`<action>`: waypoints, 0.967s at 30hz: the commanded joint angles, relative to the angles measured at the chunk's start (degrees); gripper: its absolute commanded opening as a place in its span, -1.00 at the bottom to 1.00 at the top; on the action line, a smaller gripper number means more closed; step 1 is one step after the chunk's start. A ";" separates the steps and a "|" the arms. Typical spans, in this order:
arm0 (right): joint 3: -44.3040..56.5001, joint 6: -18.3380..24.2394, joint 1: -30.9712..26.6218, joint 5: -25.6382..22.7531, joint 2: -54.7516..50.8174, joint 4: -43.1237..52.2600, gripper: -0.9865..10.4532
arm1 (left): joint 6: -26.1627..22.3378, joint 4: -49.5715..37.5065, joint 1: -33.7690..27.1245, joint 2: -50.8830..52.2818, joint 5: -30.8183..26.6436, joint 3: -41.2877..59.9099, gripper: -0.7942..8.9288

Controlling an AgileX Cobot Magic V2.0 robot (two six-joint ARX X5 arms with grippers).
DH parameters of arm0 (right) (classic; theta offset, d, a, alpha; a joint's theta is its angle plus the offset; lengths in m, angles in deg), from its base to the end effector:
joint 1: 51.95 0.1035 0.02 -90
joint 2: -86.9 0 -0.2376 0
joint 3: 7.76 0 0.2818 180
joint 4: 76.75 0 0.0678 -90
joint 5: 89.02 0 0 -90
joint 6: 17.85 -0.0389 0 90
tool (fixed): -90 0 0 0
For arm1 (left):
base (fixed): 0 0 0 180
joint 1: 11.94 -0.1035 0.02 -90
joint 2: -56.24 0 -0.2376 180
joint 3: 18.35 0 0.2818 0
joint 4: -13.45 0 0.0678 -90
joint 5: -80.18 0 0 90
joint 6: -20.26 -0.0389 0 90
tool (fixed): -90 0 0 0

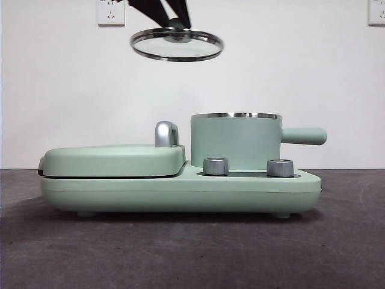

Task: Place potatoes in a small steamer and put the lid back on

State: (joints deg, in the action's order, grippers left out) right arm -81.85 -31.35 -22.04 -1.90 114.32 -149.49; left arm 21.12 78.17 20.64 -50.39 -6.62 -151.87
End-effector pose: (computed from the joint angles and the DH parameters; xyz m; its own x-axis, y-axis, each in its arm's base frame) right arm 0.0862 0.0473 0.3710 0.8027 0.4038 -0.4389 -0.3573 0.9148 0.1882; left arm 0.3557 -0.2299 0.3932 0.6344 -0.4717 -0.6124 0.5670 0.8225 -0.0461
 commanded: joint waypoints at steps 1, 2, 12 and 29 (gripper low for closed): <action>-0.35 -1.14 0.33 -0.20 0.20 0.81 -0.07 | 0.24 -2.51 2.01 -1.44 0.24 -1.99 -0.82; -0.35 -1.14 0.33 -0.20 0.20 0.85 -0.07 | 0.39 -3.06 2.56 -1.68 0.24 -1.92 -0.82; -0.35 -1.29 0.33 -0.17 0.20 0.83 -0.07 | 2.27 -5.51 5.84 -5.92 0.22 -1.92 -0.82; -0.35 -2.19 0.33 -0.22 0.20 0.83 -0.07 | 3.23 -10.43 7.19 -12.92 0.22 -1.92 -0.82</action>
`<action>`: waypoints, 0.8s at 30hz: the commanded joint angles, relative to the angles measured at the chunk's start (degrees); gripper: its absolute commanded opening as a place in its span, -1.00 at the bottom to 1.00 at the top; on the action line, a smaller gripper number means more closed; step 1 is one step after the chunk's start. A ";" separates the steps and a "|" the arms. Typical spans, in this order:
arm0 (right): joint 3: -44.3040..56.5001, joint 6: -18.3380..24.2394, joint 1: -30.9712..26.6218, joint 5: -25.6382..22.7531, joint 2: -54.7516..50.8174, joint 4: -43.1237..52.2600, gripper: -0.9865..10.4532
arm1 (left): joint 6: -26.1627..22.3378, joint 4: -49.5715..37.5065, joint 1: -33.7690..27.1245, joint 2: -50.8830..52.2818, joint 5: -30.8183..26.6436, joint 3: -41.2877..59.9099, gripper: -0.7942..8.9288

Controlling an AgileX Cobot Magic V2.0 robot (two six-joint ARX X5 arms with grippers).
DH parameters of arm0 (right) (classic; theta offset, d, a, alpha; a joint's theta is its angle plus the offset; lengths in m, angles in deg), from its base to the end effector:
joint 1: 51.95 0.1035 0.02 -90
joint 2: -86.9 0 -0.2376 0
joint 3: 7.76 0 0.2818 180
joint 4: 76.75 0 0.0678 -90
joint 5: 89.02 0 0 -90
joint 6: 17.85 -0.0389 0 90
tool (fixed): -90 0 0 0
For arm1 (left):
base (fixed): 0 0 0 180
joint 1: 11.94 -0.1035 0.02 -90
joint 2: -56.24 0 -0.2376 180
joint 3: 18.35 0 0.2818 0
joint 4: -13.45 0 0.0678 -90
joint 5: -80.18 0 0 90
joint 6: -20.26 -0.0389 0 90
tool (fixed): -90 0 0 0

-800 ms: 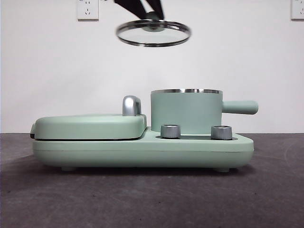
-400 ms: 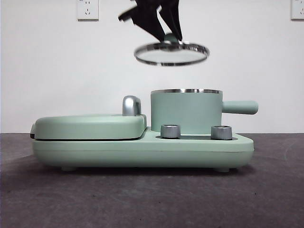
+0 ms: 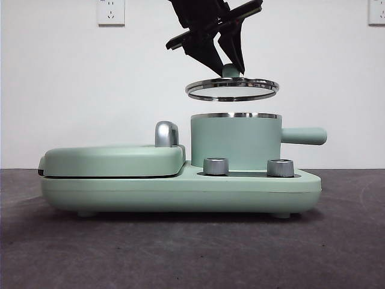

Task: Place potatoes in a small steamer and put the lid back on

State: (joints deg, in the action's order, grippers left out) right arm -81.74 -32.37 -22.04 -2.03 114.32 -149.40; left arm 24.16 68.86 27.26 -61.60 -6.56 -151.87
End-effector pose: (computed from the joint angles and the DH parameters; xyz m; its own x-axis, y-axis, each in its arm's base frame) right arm 0.0865 0.0474 0.3706 0.8036 0.4017 -0.4392 -0.3469 0.9157 0.2028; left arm 0.3739 -0.3078 0.3216 0.5591 -0.5294 -0.6381 0.6297 0.7718 -0.0886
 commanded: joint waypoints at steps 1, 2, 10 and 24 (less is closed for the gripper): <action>-0.46 -1.29 0.33 -0.09 0.20 0.74 -0.07 | 0.20 -1.14 0.57 -2.10 0.15 -1.92 -0.82; -0.46 -1.36 0.33 -0.09 0.20 0.74 -0.07 | 0.17 -1.27 0.57 -2.43 0.15 -1.92 -0.82; -0.46 -1.57 0.33 -0.09 0.20 0.74 -0.07 | 0.00 -4.13 0.50 -4.83 0.15 -1.92 -0.82; -0.46 -1.60 0.33 -0.07 0.20 0.72 -0.07 | -1.90 -4.83 0.50 -6.49 -0.59 -1.92 -0.82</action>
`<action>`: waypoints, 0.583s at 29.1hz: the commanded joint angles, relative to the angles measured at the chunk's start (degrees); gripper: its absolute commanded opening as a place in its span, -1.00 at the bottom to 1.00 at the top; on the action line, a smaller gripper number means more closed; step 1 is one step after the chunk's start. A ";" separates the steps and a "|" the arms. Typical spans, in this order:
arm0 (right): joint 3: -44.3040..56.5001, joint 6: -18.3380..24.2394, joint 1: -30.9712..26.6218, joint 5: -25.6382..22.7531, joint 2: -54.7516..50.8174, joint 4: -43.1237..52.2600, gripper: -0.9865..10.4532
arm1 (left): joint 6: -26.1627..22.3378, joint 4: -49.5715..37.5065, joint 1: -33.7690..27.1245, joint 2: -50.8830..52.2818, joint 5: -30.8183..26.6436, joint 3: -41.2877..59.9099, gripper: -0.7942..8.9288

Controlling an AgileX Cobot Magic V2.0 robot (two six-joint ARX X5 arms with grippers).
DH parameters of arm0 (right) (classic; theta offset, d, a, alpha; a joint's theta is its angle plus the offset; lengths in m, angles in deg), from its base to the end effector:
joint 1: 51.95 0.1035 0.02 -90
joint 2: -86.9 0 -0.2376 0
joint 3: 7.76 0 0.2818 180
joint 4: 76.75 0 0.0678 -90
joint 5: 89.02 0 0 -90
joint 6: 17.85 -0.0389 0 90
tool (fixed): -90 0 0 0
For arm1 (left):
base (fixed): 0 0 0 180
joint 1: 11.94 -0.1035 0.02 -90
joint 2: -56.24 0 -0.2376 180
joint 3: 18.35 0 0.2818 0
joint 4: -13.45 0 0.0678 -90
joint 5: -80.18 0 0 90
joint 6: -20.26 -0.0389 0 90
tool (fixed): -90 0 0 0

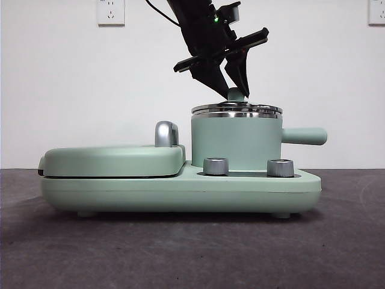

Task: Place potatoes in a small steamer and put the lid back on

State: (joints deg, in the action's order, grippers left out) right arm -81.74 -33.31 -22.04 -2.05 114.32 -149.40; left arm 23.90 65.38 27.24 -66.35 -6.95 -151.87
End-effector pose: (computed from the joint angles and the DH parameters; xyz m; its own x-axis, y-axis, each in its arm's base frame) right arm 0.0865 0.0474 0.3706 0.8038 0.4014 -0.4392 -0.3386 0.9155 0.2170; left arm 0.3903 -0.3206 0.2872 0.5527 -0.5150 -0.6552 0.6266 0.7751 -0.0807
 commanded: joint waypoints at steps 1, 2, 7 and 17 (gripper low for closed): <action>-0.46 -0.66 0.33 -0.04 0.20 0.72 -0.07 | -1.70 -1.46 0.52 -1.75 -0.20 -1.92 -0.82; -0.46 -0.66 0.33 -0.04 0.20 0.72 -0.07 | -1.70 -1.60 0.52 -1.75 -0.17 -1.92 -0.82; -0.46 -0.68 0.33 -0.04 0.20 0.72 -0.07 | -2.21 -1.97 0.52 -1.77 -0.13 -1.92 -0.82; -0.46 -0.85 0.33 -0.04 0.20 0.74 -0.07 | -1.44 -0.20 0.42 -1.75 -0.13 -1.92 -0.78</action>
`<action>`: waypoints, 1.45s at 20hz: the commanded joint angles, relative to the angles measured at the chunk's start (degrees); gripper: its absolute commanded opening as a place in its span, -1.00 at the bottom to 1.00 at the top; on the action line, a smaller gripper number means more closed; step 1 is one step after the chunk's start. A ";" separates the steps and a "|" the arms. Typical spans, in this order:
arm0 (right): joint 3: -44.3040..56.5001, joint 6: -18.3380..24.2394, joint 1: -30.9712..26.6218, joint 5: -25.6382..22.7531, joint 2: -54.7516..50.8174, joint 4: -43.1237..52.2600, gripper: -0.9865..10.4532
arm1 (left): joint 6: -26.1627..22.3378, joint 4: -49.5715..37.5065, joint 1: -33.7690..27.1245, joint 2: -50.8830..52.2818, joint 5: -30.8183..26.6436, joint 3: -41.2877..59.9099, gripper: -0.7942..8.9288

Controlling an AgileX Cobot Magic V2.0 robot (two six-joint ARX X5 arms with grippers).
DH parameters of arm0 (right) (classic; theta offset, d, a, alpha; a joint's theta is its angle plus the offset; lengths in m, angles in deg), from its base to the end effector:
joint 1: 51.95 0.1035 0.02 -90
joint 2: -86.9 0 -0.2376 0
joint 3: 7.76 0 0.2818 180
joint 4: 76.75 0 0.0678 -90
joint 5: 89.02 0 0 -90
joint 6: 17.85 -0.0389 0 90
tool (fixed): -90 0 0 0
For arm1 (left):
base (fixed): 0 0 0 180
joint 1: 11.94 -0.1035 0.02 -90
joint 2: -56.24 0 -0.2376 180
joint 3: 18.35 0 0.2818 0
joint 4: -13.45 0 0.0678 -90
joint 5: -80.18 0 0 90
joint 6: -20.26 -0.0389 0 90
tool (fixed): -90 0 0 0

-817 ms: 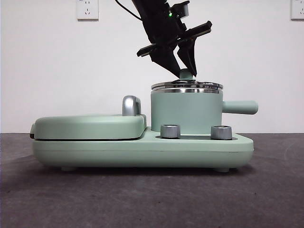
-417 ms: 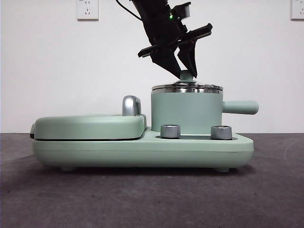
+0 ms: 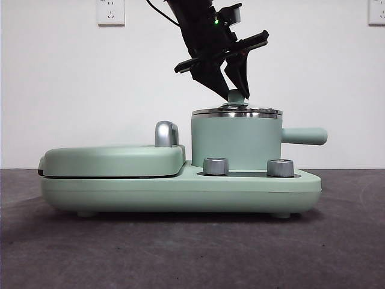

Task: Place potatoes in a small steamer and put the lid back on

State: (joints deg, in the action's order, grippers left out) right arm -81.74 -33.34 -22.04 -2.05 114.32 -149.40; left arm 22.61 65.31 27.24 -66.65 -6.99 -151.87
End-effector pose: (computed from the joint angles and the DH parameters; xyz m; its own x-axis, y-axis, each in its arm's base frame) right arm 0.0865 0.0474 0.3706 0.8038 0.4014 -0.4392 -0.3384 0.9155 0.2175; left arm 0.3912 -0.3213 0.2847 0.5511 -0.5128 -0.6583 0.6383 0.7672 -0.0634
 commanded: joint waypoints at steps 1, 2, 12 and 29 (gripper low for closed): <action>-0.46 -0.85 0.33 -0.04 0.20 0.74 -0.07 | -0.13 -0.22 0.35 -1.44 -0.11 -1.92 -0.77; -0.46 -0.87 0.33 -0.04 0.20 0.74 -0.07 | 0.15 -0.55 0.22 -1.44 -0.11 -1.92 -0.76; -0.46 -1.03 0.33 -0.02 0.20 0.74 -0.07 | -0.44 6.73 -2.12 6.27 -0.11 -2.16 0.08; -0.44 1.36 0.35 10.88 2.23 1.11 -0.07 | 0.50 27.80 -2.36 46.49 1.60 17.11 0.06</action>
State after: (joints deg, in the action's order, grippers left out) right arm -81.72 -32.79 -22.04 8.57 115.96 -149.09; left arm 22.81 93.47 24.46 -21.39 -5.51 -137.25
